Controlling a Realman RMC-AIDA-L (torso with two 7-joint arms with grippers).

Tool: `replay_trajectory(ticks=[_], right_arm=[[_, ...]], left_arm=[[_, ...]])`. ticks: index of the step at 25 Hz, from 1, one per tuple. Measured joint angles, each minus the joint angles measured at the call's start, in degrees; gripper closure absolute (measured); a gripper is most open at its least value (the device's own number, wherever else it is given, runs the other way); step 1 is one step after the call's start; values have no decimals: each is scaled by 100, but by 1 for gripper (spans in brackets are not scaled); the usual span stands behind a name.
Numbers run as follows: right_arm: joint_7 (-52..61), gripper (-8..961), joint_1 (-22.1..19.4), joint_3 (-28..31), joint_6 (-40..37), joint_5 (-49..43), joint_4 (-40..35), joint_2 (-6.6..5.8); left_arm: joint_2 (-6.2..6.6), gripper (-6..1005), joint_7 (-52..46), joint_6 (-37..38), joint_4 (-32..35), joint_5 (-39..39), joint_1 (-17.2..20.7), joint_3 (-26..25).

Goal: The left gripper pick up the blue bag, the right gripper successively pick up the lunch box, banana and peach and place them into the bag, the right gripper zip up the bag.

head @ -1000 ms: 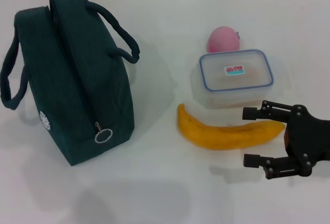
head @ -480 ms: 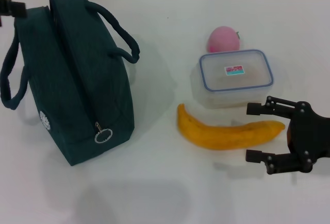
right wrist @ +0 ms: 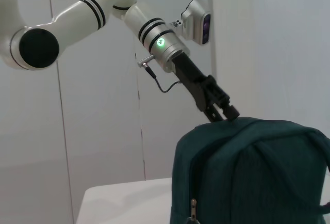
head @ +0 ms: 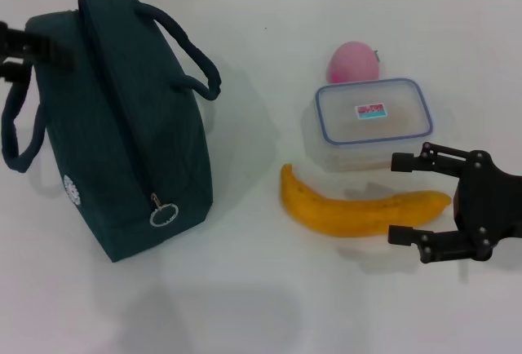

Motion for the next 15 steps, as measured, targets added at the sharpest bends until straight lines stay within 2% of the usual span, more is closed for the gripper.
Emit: replay_trajectory(ticks=[8, 14, 15], right_arm=[[-8, 69, 100, 0, 111, 0, 1, -15], [-10, 69, 139, 0, 211, -31, 2, -10], [-10, 69, 141, 0, 222, -38, 3, -7]], left_arm=[[-152, 124, -8, -13, -1, 229, 68, -23], [-461, 144, 482, -158, 93, 210, 176, -320], [-461, 193, 482, -158, 93, 210, 176, -320]])
